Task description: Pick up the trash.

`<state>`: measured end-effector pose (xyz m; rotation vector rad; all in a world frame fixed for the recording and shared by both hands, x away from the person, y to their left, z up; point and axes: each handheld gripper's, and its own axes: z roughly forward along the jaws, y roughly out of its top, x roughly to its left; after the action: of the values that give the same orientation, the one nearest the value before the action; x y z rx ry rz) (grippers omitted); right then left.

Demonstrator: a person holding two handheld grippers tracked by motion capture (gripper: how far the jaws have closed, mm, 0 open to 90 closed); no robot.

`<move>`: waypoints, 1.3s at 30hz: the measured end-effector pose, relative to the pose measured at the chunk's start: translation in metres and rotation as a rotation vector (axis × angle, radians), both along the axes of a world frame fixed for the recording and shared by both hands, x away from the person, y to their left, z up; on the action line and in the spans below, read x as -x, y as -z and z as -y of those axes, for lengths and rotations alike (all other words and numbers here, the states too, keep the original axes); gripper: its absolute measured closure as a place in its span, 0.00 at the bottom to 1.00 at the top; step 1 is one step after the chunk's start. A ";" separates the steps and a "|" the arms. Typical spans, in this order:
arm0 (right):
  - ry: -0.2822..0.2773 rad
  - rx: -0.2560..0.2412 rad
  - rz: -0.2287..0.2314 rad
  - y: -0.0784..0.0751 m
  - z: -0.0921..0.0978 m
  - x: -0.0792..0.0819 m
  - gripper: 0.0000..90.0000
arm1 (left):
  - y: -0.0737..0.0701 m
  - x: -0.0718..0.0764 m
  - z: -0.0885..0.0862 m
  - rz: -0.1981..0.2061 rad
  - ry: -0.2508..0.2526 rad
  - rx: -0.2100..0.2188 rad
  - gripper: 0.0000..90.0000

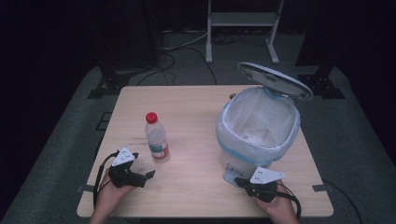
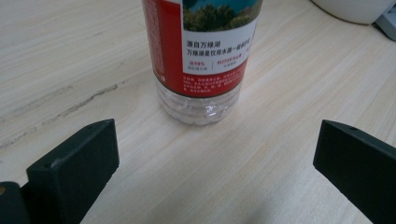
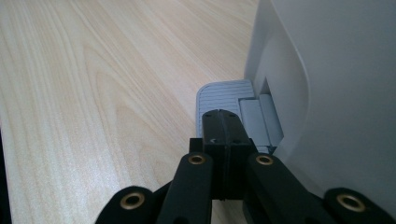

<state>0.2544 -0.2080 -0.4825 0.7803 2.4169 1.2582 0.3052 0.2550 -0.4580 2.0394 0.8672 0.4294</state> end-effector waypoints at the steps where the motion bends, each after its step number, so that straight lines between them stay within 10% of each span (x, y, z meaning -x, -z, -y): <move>1: 0.000 0.000 0.000 0.000 0.000 0.000 1.00 | 0.000 0.000 0.000 0.000 0.000 0.000 0.00; 39: 0.001 0.000 0.000 0.000 0.000 0.000 1.00 | -0.006 -0.045 0.022 0.052 0.061 0.069 0.00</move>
<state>0.2543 -0.2080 -0.4824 0.7815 2.4167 1.2575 0.3503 0.2333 -0.4521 1.9775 0.7763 0.4117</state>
